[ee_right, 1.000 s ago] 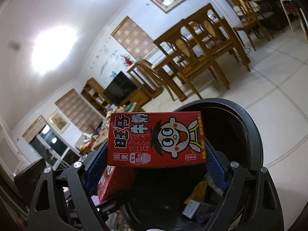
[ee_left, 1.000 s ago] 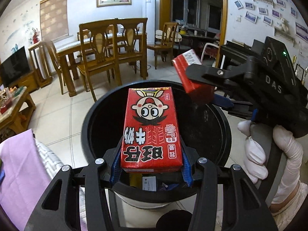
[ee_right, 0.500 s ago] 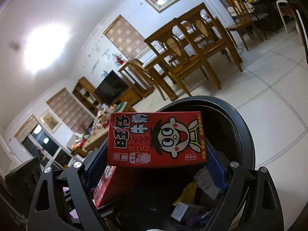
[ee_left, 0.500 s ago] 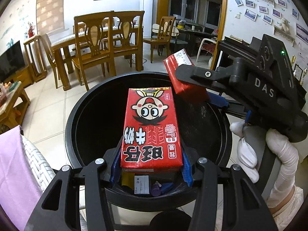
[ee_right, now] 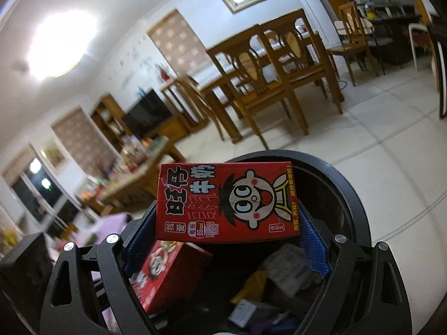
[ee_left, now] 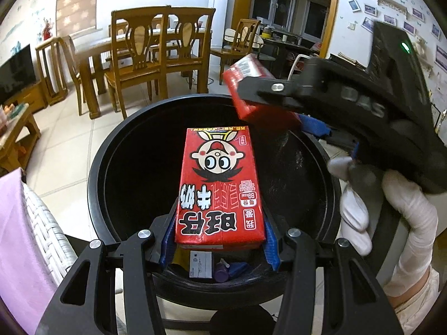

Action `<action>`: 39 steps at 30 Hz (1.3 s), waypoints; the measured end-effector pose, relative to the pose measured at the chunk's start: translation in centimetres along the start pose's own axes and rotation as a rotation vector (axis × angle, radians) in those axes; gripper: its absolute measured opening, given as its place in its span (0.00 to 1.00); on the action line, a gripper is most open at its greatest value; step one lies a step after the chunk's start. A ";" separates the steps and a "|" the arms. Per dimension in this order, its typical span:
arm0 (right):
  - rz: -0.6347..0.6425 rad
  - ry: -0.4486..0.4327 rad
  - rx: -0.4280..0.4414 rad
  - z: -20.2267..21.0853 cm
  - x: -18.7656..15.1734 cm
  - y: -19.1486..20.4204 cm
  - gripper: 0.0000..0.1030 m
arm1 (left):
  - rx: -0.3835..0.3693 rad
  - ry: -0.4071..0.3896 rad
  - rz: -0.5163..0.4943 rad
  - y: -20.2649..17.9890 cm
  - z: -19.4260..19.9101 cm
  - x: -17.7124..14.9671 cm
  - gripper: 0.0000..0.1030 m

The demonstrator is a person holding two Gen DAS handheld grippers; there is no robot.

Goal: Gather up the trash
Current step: 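Carry both red milk boxes over the black bin, then open the left tool to drop its milk box while the right tool opens too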

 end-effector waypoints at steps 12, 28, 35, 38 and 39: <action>0.134 0.119 -0.094 -4.3 -1.4 1.9 0.86 | -0.001 0.010 0.017 -0.2 -0.2 0.1 0.48; 0.144 0.109 -0.093 -5.3 -1.3 1.4 0.86 | 0.000 0.022 0.009 -0.2 -0.5 0.1 0.49; 0.152 0.107 -0.079 -5.6 -1.6 1.1 0.88 | -0.004 0.015 0.008 -0.2 -0.3 0.2 0.60; 0.150 0.093 -0.067 -5.4 -1.5 1.0 0.93 | 0.004 -0.010 -0.003 -0.2 0.1 0.5 0.74; 0.150 0.089 -0.063 -5.3 -1.4 1.0 0.93 | 0.005 -0.014 -0.004 -0.2 0.2 0.5 0.77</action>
Point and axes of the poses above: each gripper's, at about its wrist camera, not at the fingertips, and z roughly against the way its jaws point, y to its left, x to its top, the point moved 8 cm from there along -z, roughly the way its jaws point, and after that the axes turned 14 degrees about -y, right-handed, at the moved point
